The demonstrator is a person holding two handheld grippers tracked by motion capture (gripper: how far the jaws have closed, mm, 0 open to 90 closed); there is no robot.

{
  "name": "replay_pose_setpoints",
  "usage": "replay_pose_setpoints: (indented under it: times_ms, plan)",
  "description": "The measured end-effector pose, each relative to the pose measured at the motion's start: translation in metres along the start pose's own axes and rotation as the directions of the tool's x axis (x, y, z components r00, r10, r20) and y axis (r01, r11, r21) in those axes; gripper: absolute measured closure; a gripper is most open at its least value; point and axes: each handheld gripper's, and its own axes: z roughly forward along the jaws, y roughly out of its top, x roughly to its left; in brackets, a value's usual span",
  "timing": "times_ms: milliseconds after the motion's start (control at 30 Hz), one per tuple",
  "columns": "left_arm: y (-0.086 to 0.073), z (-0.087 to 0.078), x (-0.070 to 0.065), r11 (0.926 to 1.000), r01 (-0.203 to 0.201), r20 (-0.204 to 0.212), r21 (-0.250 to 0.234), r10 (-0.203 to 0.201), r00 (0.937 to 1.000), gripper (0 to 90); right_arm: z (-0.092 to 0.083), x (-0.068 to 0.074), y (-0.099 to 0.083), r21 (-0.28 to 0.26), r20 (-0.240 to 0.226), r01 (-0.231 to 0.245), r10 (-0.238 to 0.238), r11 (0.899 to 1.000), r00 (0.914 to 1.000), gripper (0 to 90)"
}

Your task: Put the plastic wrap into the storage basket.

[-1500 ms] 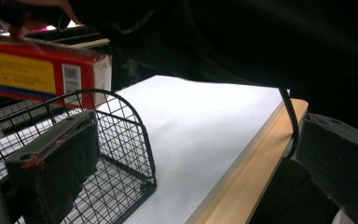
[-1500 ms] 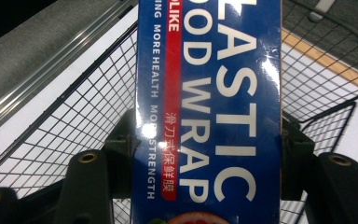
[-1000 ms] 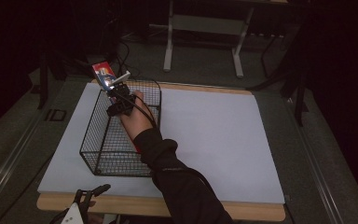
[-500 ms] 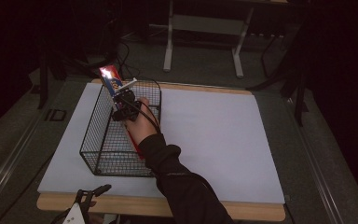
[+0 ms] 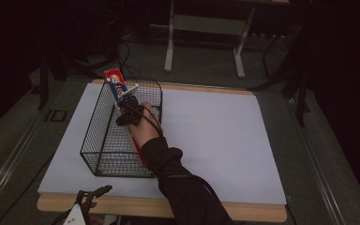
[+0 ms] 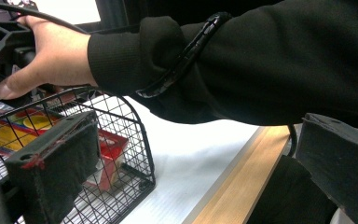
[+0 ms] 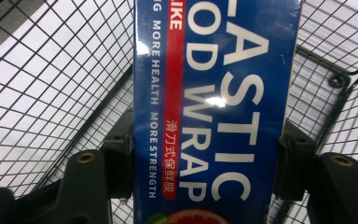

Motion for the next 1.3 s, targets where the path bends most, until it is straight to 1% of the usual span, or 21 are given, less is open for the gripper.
replay_pose_setpoints:
  times_ms: [100, 133, 333, 500, 633, 700, 733, 833, 867, 900, 967, 1000, 1067, 1100, 1167, 1233, 1267, 1300]
  plan:
    - [0.000, 0.000, 0.000, 1.0000, -0.003, 0.002, 0.003, 0.003, 1.0000, 0.2, 0.003, -0.001, -0.003, 0.007, 0.003, -0.001, 0.001, 1.000, 1.0000, 38.3]
    - [0.000, 0.000, 0.000, 1.0000, -0.006, 0.001, 0.005, 0.006, 1.0000, 0.2, 0.003, -0.002, -0.003, 0.001, -0.006, -0.006, 0.006, 1.000, 1.0000, 38.2]
    - [0.000, 0.001, 0.000, 1.0000, -0.002, -0.001, 0.005, 0.002, 1.0000, 0.2, 0.003, -0.003, -0.004, -0.005, -0.012, 0.005, -0.005, 1.000, 0.9999, 37.2]
    - [0.000, 0.001, -0.001, 0.9999, -0.005, 0.003, 0.009, 0.005, 1.0000, 0.2, 0.002, -0.004, -0.004, 0.001, -0.022, 0.011, -0.011, 1.000, 0.9997, 35.6]
    - [-0.001, 0.001, 0.000, 0.9999, -0.002, 0.004, 0.011, 0.002, 1.0000, 0.2, -0.001, -0.005, -0.006, -0.013, -0.035, 0.016, -0.017, 1.000, 0.9993, 34.1]
    - [-0.001, 0.002, 0.000, 0.9999, 0.000, 0.008, 0.014, 0.000, 1.0000, 0.2, -0.003, -0.006, -0.007, -0.028, -0.039, 0.021, -0.022, 0.999, 0.9990, 31.2]
    - [-0.001, 0.002, 0.000, 0.9999, 0.001, 0.010, 0.015, -0.001, 1.0000, 0.2, -0.005, -0.006, -0.007, -0.035, -0.051, 0.018, -0.019, 0.999, 0.9985, 30.1]
    - [-0.001, 0.003, 0.000, 0.9998, -0.002, 0.012, 0.018, 0.002, 0.9999, 0.2, -0.013, -0.008, -0.008, -0.058, -0.076, 0.038, -0.042, 0.998, 0.9962, 24.8]
    - [-0.001, 0.003, 0.000, 0.9998, -0.002, 0.013, 0.019, 0.002, 0.9999, 0.2, -0.016, -0.009, -0.008, -0.064, -0.086, 0.042, -0.048, 0.997, 0.9951, 21.7]
    - [-0.001, 0.003, 0.000, 0.9998, -0.003, 0.013, 0.020, 0.002, 0.9999, 0.2, -0.019, -0.010, -0.009, -0.081, -0.099, 0.048, -0.056, 0.996, 0.9935, 19.3]
    - [-0.001, 0.003, 0.000, 0.9998, -0.001, 0.012, 0.019, 0.001, 0.9999, 0.2, -0.025, -0.012, -0.011, -0.104, -0.110, 0.058, -0.070, 0.993, 0.9915, 18.2]
    - [-0.001, 0.003, 0.000, 0.9998, -0.003, 0.012, 0.020, 0.003, 0.9999, 0.2, -0.028, -0.014, -0.012, -0.115, -0.121, 0.066, -0.080, 0.991, 0.9894, 16.2]
    - [-0.001, 0.003, 0.000, 0.9998, -0.001, 0.013, 0.021, 0.000, 0.9999, 0.2, -0.034, -0.017, -0.014, -0.138, -0.133, 0.087, -0.106, 0.987, 0.9855, 14.8]
    - [-0.001, 0.004, 0.000, 0.9998, 0.000, 0.015, 0.021, 0.000, 0.9999, 0.2, -0.037, -0.019, -0.016, -0.140, -0.138, 0.094, -0.114, 0.986, 0.9838, 14.7]
    - [-0.001, 0.004, 0.000, 0.9997, 0.000, 0.018, 0.023, 0.000, 0.9998, 0.2, -0.043, -0.023, -0.020, -0.161, -0.153, 0.101, -0.126, 0.982, 0.9800, 14.8]
    - [-0.001, 0.005, -0.001, 0.9997, -0.001, 0.019, 0.024, 0.001, 0.9998, 0.2, -0.048, -0.027, -0.024, -0.171, -0.170, 0.097, -0.126, 0.980, 0.9774, 14.8]
    - [-0.001, 0.005, -0.001, 0.9997, -0.001, 0.019, 0.024, 0.001, 0.9998, 0.2, -0.048, -0.027, -0.024, -0.171, -0.170, 0.097, -0.126, 0.980, 0.9774, 14.8]
    - [-0.001, 0.005, -0.001, 0.9996, -0.003, 0.019, 0.026, 0.002, 0.9998, 0.2, -0.051, -0.030, -0.026, -0.182, -0.175, 0.098, -0.130, 0.978, 0.9760, 14.8]
